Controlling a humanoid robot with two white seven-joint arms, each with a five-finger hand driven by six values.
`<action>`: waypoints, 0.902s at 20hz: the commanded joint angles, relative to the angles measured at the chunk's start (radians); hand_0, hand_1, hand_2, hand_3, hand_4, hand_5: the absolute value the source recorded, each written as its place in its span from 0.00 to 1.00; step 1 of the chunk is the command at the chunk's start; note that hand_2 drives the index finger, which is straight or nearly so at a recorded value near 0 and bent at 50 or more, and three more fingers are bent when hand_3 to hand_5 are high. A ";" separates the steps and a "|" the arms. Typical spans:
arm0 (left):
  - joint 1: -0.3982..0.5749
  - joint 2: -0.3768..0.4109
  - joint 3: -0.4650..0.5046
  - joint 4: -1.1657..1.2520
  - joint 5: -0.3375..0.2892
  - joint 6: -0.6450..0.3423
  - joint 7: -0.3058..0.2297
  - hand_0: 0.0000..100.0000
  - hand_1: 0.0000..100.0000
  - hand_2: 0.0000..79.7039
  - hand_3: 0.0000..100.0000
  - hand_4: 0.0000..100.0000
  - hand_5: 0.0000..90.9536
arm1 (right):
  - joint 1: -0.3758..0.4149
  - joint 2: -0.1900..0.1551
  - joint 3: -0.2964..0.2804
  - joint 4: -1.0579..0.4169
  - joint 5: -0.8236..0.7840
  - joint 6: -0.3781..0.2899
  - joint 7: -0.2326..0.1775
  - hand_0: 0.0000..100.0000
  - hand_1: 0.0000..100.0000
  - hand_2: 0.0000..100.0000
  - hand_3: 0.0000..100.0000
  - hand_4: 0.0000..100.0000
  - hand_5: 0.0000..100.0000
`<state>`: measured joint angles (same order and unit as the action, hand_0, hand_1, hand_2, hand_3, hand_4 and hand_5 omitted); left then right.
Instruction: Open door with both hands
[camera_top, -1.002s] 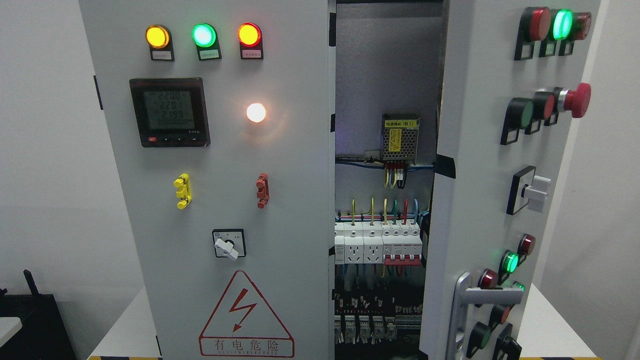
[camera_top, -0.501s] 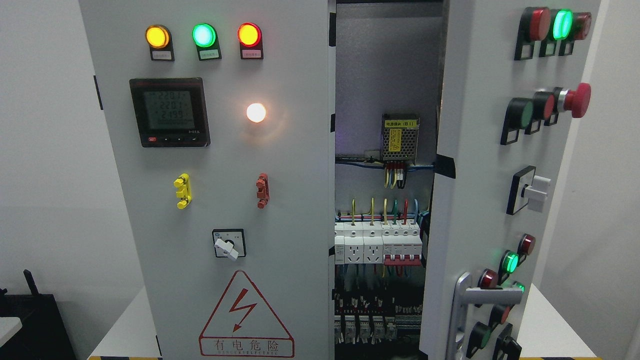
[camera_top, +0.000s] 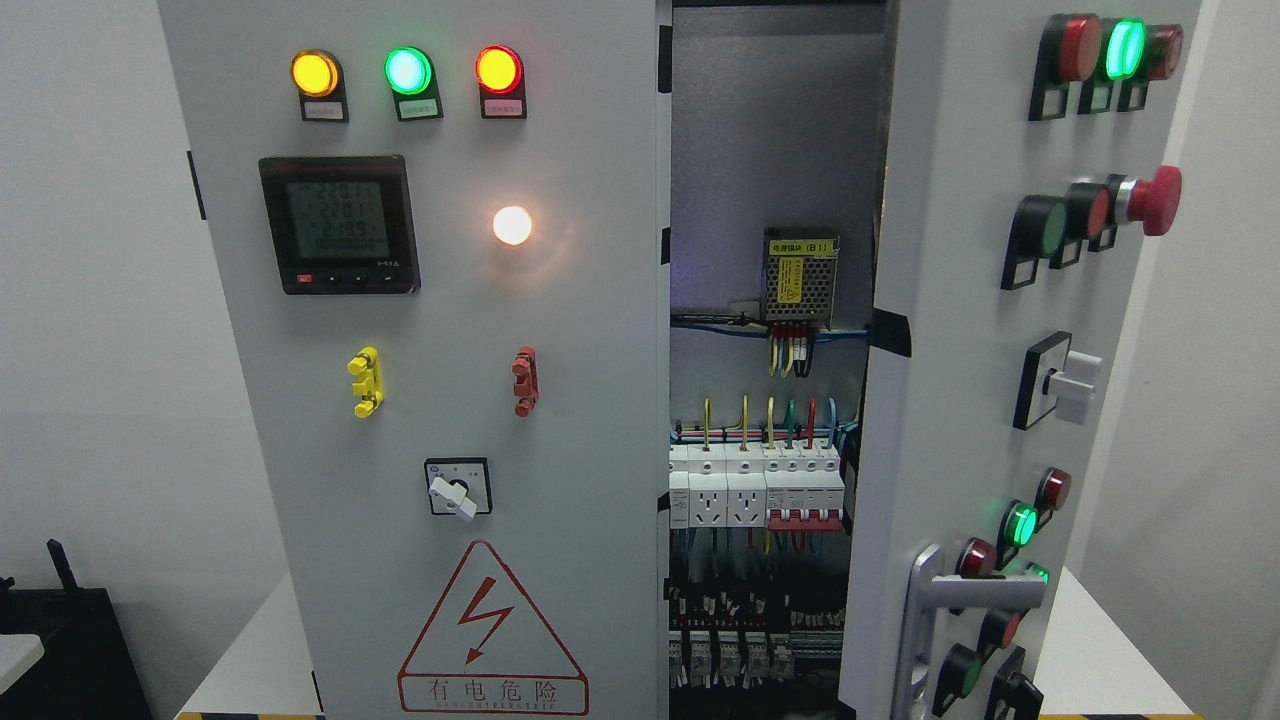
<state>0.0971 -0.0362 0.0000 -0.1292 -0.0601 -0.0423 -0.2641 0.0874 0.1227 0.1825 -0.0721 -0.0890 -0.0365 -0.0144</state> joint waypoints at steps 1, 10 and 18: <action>0.085 0.004 -0.018 -0.278 -0.006 0.013 0.000 0.00 0.00 0.00 0.00 0.03 0.00 | 0.000 0.000 0.000 0.000 0.000 0.001 0.001 0.00 0.00 0.00 0.00 0.00 0.00; 0.309 0.071 -0.058 -0.841 0.006 0.010 -0.003 0.00 0.00 0.00 0.00 0.03 0.00 | 0.000 0.000 0.000 0.000 0.000 0.000 0.001 0.00 0.00 0.00 0.00 0.00 0.00; 0.470 0.208 -0.064 -1.308 0.110 0.004 -0.004 0.00 0.00 0.00 0.00 0.03 0.00 | 0.000 0.000 0.000 0.000 0.000 0.000 0.001 0.00 0.00 0.00 0.00 0.00 0.00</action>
<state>0.4618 0.0480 -0.0382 -0.8671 -0.0160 -0.0357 -0.2683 0.0874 0.1227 0.1825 -0.0721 -0.0890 -0.0359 -0.0131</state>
